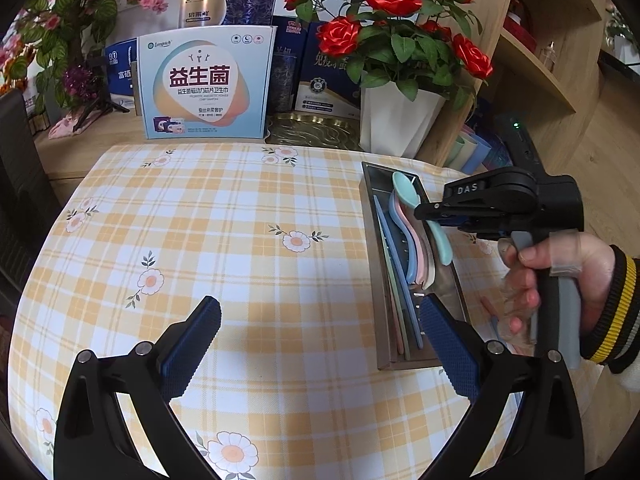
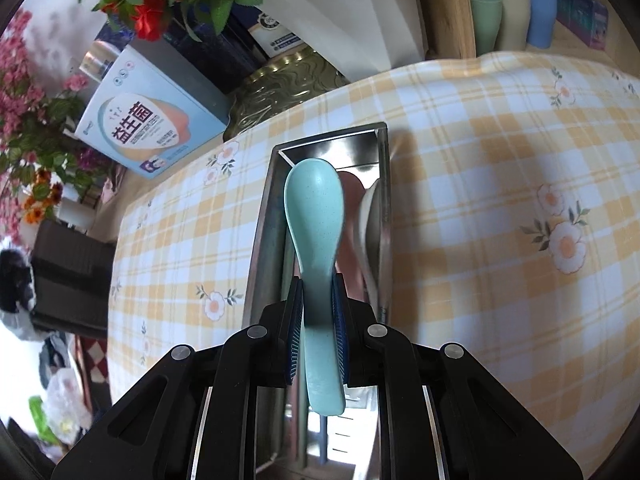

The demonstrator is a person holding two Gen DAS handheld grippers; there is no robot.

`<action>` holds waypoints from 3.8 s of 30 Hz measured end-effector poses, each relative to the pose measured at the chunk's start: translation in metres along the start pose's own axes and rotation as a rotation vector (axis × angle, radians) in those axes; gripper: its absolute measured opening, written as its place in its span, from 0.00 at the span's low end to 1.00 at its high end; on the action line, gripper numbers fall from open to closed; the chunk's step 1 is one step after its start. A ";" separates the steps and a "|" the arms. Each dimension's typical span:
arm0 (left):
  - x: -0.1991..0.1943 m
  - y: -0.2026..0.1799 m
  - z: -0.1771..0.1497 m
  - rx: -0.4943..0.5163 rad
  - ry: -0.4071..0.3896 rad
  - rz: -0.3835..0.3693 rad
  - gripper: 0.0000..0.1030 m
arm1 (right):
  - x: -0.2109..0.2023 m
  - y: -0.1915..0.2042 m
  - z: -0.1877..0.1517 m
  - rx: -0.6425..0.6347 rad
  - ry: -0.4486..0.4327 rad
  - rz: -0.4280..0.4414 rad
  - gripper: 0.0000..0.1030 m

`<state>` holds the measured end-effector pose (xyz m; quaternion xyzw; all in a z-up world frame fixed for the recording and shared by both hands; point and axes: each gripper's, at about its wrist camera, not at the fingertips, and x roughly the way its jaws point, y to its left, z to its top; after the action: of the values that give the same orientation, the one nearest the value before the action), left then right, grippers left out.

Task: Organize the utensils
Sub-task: 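Lower the teal spoon into the steel tray and open the right tool, then move both tools back over the blue and pink chopsticks, then close the left tool on the blue chopstick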

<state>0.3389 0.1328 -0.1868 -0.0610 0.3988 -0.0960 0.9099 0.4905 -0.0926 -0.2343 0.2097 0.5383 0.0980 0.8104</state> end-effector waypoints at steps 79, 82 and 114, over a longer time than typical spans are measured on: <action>0.053 -0.239 -0.105 0.241 0.305 -0.075 0.66 | -0.157 -0.222 -0.192 -0.092 -0.322 -0.070 0.80; 0.062 -0.239 -0.107 0.233 0.320 -0.055 0.55 | -0.155 -0.221 -0.193 -0.099 -0.315 -0.060 0.80; 0.074 -0.244 -0.114 0.286 0.294 0.018 0.36 | -0.150 -0.228 -0.191 -0.062 -0.285 -0.049 0.80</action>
<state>0.2729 -0.1255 -0.2708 0.0870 0.5103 -0.1511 0.8421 0.2406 -0.3096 -0.2744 0.1831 0.4195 0.0641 0.8868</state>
